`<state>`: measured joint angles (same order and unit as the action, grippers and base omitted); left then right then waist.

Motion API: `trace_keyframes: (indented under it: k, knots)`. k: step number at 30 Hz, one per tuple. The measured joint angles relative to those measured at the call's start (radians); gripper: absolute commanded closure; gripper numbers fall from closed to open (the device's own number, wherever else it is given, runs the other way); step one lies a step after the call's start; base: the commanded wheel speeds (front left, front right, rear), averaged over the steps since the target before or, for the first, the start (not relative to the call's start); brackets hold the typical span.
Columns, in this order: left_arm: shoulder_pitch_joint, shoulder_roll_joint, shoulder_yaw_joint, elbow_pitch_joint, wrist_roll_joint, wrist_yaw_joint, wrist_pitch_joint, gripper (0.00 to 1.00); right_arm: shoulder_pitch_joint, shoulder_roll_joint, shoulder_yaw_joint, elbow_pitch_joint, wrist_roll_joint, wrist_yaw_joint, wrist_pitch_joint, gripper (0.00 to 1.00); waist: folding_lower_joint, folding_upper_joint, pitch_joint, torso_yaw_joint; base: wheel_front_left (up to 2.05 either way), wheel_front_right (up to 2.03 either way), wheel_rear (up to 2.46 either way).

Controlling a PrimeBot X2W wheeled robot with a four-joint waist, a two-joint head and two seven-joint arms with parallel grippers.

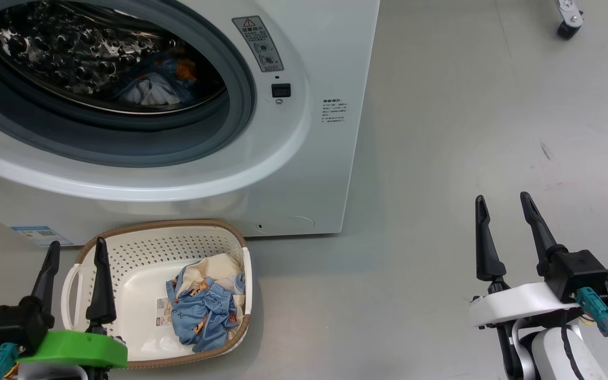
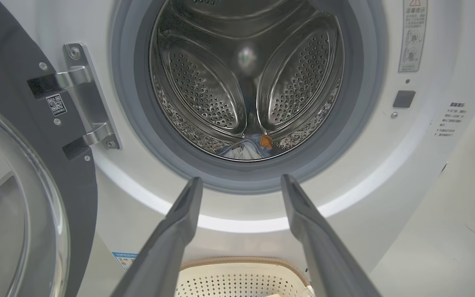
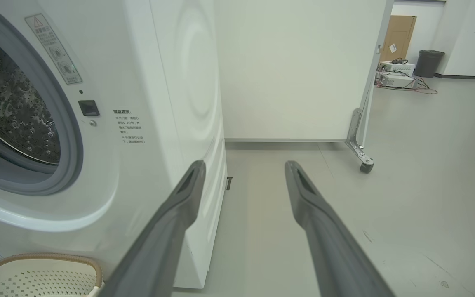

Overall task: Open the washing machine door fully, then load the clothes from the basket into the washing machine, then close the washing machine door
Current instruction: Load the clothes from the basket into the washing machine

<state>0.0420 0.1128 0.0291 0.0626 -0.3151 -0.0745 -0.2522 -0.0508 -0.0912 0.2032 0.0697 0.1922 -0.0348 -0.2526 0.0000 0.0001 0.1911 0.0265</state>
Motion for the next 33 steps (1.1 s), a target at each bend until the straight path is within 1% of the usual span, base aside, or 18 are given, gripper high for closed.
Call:
trace_keyframes:
  k: [5,17,19,21,29,30,33]
  knots:
    - [-0.009,-0.003,-0.003,0.030,0.000,-0.010,0.000,0.00,-0.001,0.004,0.002,-0.006,-0.001,-0.001,0.000,0.00,0.0000,0.0000,0.028,0.001,0.00,0.00,0.00]
    - [-0.109,-0.002,-0.007,0.093,-0.001,-0.031,0.000,0.00,-0.023,0.013,0.025,-0.021,-0.013,-0.004,0.000,0.00,0.0000,0.0000,0.122,-0.010,0.00,0.00,0.00]
    - [-0.118,-0.003,-0.008,0.104,-0.016,-0.032,0.000,0.00,-0.026,0.015,0.026,-0.028,-0.017,-0.005,0.000,0.00,0.0000,0.0000,0.140,-0.013,0.00,0.00,0.00]
    - [-0.133,-0.003,-0.010,0.125,-0.026,-0.039,0.000,0.00,-0.028,0.016,0.029,-0.030,-0.019,-0.011,0.000,0.00,0.0000,0.0000,0.162,-0.015,0.00,0.00,0.00]
    - [-0.214,0.006,-0.035,0.202,-0.036,-0.044,0.000,0.00,-0.070,0.020,0.051,-0.044,-0.045,-0.012,0.000,0.00,0.0000,0.0000,0.247,-0.023,0.00,0.00,0.00]
    - [-0.235,0.010,-0.045,0.237,-0.042,-0.045,0.000,0.00,-0.084,0.021,0.057,-0.049,-0.053,-0.019,0.000,0.00,0.0001,0.0000,0.272,-0.026,0.00,0.00,0.00]
    - [-0.256,0.016,-0.062,0.294,-0.045,-0.049,0.000,0.00,-0.098,0.022,0.064,-0.050,-0.057,-0.019,0.000,0.00,0.0001,0.0000,0.309,-0.032,0.00,0.00,0.00]
